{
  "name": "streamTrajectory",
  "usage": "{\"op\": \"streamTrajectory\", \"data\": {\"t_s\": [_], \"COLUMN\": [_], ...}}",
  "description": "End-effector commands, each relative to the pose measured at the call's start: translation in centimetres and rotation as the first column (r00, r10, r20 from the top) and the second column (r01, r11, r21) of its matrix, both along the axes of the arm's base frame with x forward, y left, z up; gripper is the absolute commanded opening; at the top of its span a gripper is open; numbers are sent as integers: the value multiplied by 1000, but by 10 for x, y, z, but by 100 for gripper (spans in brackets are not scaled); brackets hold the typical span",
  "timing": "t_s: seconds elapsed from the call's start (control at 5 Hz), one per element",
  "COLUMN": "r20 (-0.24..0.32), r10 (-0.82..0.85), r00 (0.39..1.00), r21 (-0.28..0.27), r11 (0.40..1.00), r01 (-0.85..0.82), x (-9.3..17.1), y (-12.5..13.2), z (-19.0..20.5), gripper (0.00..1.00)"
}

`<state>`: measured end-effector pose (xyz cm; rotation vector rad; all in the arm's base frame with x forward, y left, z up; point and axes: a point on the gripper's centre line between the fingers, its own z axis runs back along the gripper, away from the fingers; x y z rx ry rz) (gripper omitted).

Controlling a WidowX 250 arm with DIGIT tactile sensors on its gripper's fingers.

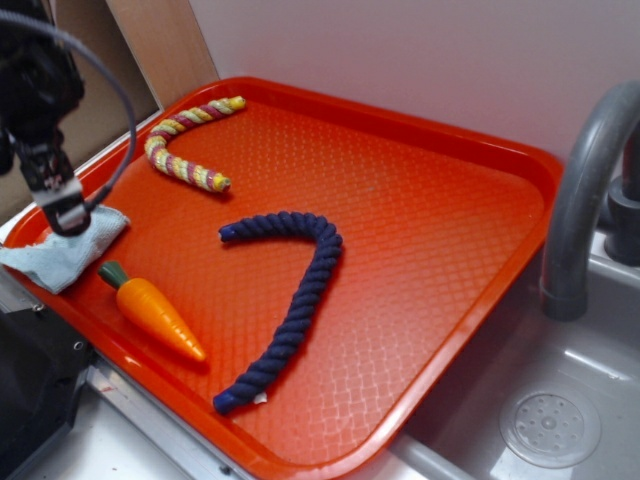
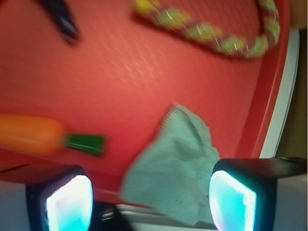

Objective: Grab the blue cloth.

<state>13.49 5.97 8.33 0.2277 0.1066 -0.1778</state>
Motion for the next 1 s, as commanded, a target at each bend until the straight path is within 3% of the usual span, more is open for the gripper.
{"op": "streamTrajectory", "data": {"t_s": [0.0,0.2,0.4,0.8], "r20": [-49,-225,-217,-187], "r10": [-38,-48,-11,3], "r00": [998,973,976,982], "r21": [-112,-166,-153,-90], "r11": [993,986,988,996], "r01": [32,10,-23,-20], "x": [-3,-12,-11,-8], "y": [23,11,10,10], "z": [-46,-68,-68,-62], "gripper": [100,100,0,0]}}
